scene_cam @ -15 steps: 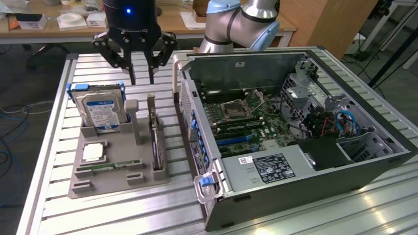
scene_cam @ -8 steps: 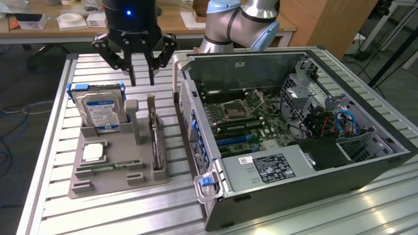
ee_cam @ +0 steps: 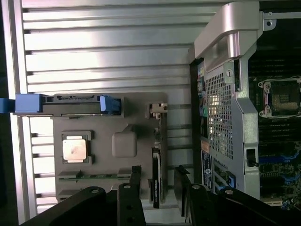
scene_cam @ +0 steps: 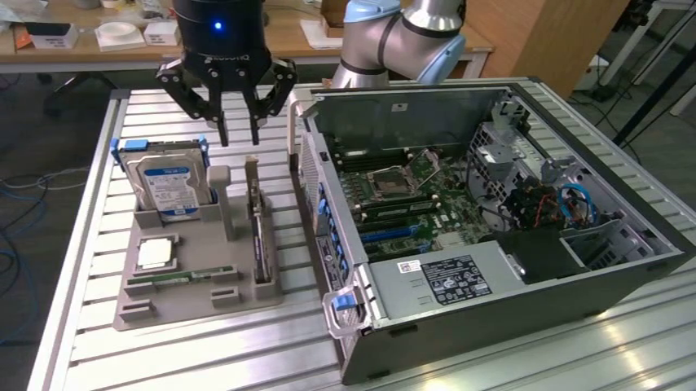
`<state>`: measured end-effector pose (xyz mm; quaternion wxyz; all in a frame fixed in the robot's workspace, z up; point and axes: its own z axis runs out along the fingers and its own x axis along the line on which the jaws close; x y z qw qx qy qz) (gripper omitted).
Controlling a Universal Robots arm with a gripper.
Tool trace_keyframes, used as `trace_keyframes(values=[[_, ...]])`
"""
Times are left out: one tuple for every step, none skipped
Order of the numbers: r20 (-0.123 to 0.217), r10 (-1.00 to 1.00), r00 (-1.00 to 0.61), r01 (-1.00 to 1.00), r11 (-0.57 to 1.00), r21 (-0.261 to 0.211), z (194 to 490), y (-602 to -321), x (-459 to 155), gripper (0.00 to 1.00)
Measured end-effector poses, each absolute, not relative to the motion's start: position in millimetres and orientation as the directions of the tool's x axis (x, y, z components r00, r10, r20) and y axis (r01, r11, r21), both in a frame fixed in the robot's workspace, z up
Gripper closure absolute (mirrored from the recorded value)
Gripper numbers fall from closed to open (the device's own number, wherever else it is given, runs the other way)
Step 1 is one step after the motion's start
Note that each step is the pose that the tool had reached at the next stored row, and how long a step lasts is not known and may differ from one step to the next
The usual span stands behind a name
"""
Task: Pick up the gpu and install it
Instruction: 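Pick up the gpu and move the gpu toward the slot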
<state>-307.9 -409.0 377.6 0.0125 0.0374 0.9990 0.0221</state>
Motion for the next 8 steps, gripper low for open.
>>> trace_keyframes(values=[[-0.023,0.075,-0.997,0.074,0.996,0.045,377.2,-409.3,-307.5,0.59],[-0.023,0.075,-0.997,0.074,0.996,0.045,376.8,-409.6,-307.2,0.59],[-0.023,0.075,-0.997,0.074,0.996,0.045,376.4,-409.9,-307.0,0.59],[-0.023,0.075,-0.997,0.074,0.996,0.045,376.0,-410.2,-306.9,0.59],[-0.023,0.075,-0.997,0.074,0.996,0.045,375.5,-410.5,-306.8,0.59],[-0.023,0.075,-0.997,0.074,0.996,0.045,375.0,-411.0,-306.7,0.59],[-0.023,0.075,-0.997,0.074,0.996,0.045,374.4,-411.5,-306.6,0.59],[-0.023,0.075,-0.997,0.074,0.996,0.045,373.9,-412.0,-306.6,0.59]])
